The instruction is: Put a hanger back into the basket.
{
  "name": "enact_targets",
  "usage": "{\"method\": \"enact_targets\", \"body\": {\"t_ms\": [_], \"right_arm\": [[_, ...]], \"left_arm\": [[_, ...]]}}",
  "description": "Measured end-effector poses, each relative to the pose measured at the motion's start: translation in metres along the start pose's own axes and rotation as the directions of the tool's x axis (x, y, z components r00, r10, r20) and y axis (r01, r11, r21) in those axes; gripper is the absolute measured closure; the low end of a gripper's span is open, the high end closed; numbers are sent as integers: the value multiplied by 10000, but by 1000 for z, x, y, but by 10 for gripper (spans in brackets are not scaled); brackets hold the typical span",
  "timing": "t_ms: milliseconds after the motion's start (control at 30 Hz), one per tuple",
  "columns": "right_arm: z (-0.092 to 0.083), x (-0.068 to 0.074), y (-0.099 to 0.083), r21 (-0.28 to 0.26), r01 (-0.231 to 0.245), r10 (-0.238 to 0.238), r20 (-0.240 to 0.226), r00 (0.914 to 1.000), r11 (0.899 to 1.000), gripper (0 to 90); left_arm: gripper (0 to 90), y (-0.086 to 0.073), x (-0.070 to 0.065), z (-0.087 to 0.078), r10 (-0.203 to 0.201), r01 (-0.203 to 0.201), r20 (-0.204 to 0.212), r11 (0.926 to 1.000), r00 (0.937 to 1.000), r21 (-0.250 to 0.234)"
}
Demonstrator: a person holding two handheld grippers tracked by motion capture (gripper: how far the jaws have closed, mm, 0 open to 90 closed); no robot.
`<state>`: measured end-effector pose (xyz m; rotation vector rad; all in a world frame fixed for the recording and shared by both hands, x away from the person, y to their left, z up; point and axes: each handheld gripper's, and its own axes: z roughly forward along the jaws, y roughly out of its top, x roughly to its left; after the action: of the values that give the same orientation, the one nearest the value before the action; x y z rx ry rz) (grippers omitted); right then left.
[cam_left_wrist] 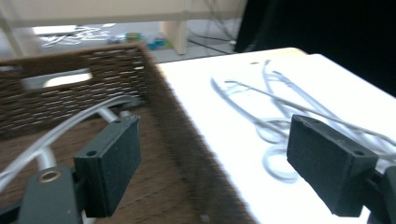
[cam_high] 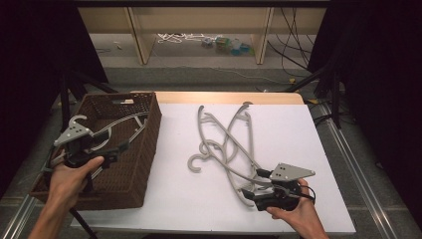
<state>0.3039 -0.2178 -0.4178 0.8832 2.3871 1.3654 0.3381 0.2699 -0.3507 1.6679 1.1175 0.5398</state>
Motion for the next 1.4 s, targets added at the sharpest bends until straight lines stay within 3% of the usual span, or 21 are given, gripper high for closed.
{"method": "enact_targets", "body": {"t_ms": [167,200,333,433,733,867,1000,1100,1267,1333,1400], "right_arm": [[0,0,0,-34,-37,37,10,10000,10000,201],[1,-1,0,-150,41,-39,101,9999,9999,201],[2,-1,-1,-178,-102,102,27,9999,9998,201],[2,-2,-2,-210,-104,106,95,9999,9997,201],[1,-6,-5,-419,-318,319,34,9995,9986,198],[-1,-7,-6,-596,-452,459,112,9989,9972,194],[0,-7,-6,-668,-455,463,104,9989,9967,193],[-1,-7,-7,-663,-444,456,171,9988,9968,192],[1,-6,-7,-633,-412,426,197,9989,9971,192],[1,-6,-7,-530,-385,393,129,9991,9979,191],[1,-6,-7,-523,-371,379,144,9992,9979,190]], "left_arm": [[182,-6,-22,5,161,-153,551,9998,9984,-149],[181,-10,-31,8,286,-269,827,9994,9962,-221],[172,-16,-47,12,353,-321,1202,9991,9921,-283],[173,-19,-57,15,347,-289,1429,9987,9891,-425],[182,-39,-79,24,980,-846,1958,9936,9757,-755],[180,-50,-84,27,1212,-1047,1977,9903,9728,-919],[183,-58,-85,30,1181,-1040,2014,9914,9724,-795],[184,-62,-83,31,1202,-1012,1989,9895,9726,-1032],[184,-70,-84,31,1249,-1062,1963,9890,9726,-1032],[184,-73,-86,32,1706,-1532,1810,9825,9686,-1062],[184,-77,-87,33,1722,-1553,1828,9825,9680,-1029]]}}
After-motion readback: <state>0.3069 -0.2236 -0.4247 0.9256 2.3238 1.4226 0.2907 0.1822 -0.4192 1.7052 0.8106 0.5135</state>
